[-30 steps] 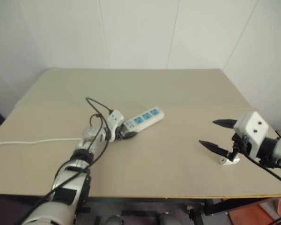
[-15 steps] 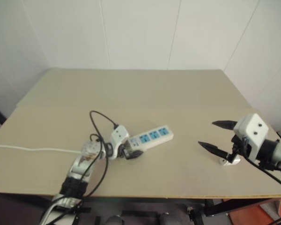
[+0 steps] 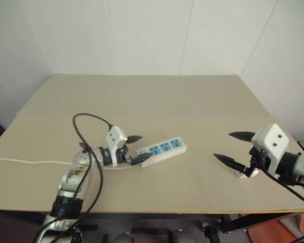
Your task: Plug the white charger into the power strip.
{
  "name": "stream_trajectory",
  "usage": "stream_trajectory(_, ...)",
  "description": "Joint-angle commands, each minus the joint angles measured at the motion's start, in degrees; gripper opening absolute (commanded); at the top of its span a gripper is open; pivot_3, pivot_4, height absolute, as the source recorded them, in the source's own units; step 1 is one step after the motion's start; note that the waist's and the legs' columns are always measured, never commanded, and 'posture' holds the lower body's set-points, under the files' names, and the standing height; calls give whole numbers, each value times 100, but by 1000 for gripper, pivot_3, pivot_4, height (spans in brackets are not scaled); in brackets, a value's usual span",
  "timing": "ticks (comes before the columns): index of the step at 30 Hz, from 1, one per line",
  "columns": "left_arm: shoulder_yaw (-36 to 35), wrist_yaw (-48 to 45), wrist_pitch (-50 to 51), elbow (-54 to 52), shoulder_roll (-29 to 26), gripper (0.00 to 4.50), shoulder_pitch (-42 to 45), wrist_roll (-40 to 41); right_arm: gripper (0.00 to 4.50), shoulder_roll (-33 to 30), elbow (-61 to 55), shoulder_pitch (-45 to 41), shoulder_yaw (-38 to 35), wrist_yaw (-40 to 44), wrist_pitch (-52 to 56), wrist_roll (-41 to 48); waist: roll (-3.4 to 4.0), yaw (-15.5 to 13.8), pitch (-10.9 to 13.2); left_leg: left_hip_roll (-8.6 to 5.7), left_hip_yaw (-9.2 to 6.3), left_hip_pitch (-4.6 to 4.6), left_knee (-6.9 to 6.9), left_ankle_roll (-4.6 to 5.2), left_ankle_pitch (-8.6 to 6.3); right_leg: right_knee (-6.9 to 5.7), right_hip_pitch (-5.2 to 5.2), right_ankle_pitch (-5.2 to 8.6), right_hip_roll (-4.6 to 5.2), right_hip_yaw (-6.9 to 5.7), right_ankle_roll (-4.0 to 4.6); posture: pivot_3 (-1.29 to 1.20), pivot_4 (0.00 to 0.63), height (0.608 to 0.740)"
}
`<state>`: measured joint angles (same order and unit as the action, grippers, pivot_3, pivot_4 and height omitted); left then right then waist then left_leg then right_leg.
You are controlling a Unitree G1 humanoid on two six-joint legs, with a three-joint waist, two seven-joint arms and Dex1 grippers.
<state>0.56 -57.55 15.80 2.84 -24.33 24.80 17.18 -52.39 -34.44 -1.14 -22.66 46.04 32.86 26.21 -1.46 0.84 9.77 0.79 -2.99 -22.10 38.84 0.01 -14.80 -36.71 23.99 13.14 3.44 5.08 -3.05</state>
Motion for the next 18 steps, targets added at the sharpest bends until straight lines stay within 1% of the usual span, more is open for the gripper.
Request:
stream_trajectory(1, -109, -553, -840, 786, -146, 4479, 272, 77, 4500, -26, -168, -45, -171, -31, 27, 131, 0, -1, 0, 0, 0, 0, 0, 0, 0, 0, 0, 0, 0, 0, 0, 0, 150, 740)
stream_trajectory(5, 30, -1297, -1316, 1765, -187, 4479, 647, 112, 4500, -46, -188, -14, -234, -7, 43, 152, 0, 1, 0, 0, 1, -5, 0, 0, 0, 3, 2, 0, 0, -2, 0, 0, 150, 740)
stream_trajectory(10, 111, -1533, -1910, 2747, 121, 4479, 1046, -18, 4500, -68, -274, 45, -308, -14, 81, 195, -1, -8, 0, -1, -1, -8, 2, 0, 0, 4, 2, 0, 1, -3, 0, 0, 150, 740)
stream_trajectory(14, 229, -1609, -2321, 3140, 257, 4479, 1108, -206, 4500, -81, -342, 126, -377, -21, 104, 237, -1, 6, 0, -1, -2, -9, 1, 1, 0, 4, 3, 0, -1, -3, 0, 0, 150, 740)
stream_trajectory(18, 268, -1558, -2358, 3109, 364, 4479, 1076, -219, 4500, -99, -368, 156, -416, -45, 128, 267, -1, 11, 0, -1, -3, -8, 2, 1, 0, -1, 4, 0, -1, -2, 0, 0, 150, 740)
